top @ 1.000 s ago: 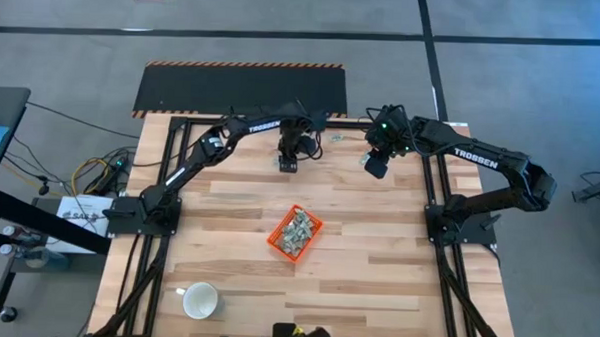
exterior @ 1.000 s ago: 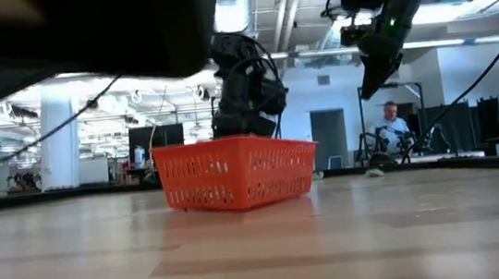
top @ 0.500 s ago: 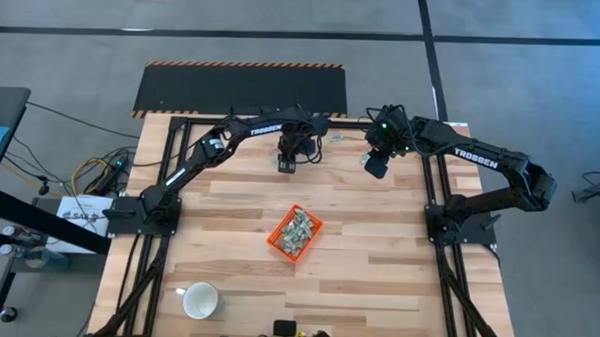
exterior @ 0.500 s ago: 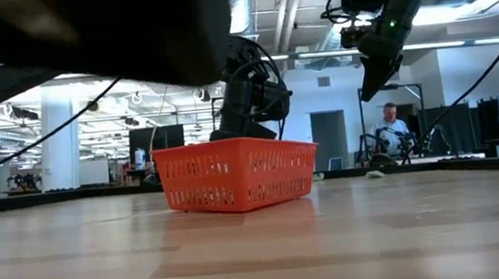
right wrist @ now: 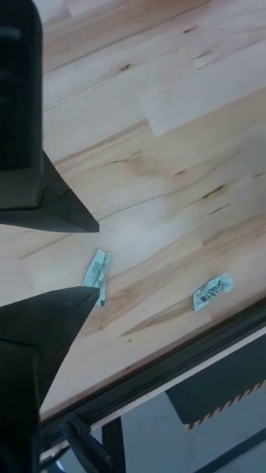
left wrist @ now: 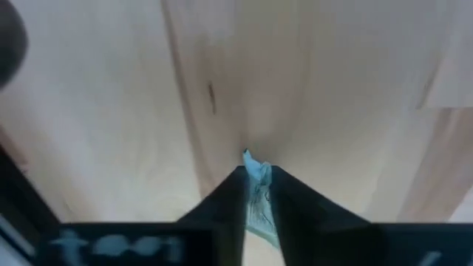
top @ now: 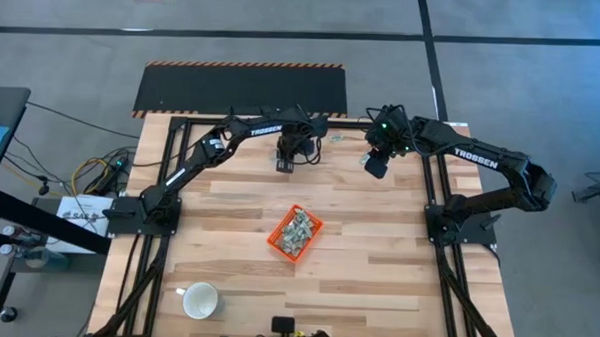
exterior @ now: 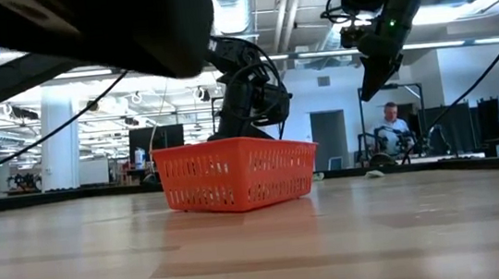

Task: Pick and place Stevia / Truvia into bins
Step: Put the stevia packet into the orange bin

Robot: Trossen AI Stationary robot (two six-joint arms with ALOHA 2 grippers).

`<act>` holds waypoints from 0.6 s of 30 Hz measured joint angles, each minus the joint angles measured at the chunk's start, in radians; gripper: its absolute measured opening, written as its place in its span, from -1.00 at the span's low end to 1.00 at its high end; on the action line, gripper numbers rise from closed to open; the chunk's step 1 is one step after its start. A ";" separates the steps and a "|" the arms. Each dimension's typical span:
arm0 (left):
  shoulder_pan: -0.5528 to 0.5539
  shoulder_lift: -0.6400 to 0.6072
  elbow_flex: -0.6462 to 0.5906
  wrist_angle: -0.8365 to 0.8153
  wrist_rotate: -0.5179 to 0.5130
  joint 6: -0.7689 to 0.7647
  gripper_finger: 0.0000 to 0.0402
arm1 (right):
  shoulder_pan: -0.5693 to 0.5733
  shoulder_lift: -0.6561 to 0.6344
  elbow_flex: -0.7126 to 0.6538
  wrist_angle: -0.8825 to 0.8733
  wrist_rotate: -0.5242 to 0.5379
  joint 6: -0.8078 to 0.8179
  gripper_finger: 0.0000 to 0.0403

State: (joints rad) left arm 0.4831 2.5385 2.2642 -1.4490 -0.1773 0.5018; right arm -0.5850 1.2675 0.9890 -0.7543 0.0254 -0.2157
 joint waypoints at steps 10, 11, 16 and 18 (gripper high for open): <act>-0.006 -0.002 0.024 -0.027 -0.050 -0.020 -0.99 | 0.000 0.000 0.000 0.000 0.000 0.006 -0.39; -0.008 -0.003 0.035 -0.041 -0.051 -0.030 -0.99 | 0.000 0.000 0.000 0.000 0.000 0.006 -0.39; -0.031 -0.037 0.078 -0.102 -0.045 -0.092 -1.00 | -0.025 0.000 0.000 0.000 0.000 0.043 -0.39; -0.047 -0.075 0.075 -0.113 -0.023 -0.107 -1.00 | -0.051 0.000 0.000 -0.002 0.000 0.084 -0.39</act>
State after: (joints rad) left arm 0.4362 2.4637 2.3394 -1.5622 -0.1999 0.3952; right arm -0.6357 1.2675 0.9893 -0.7558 0.0250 -0.1315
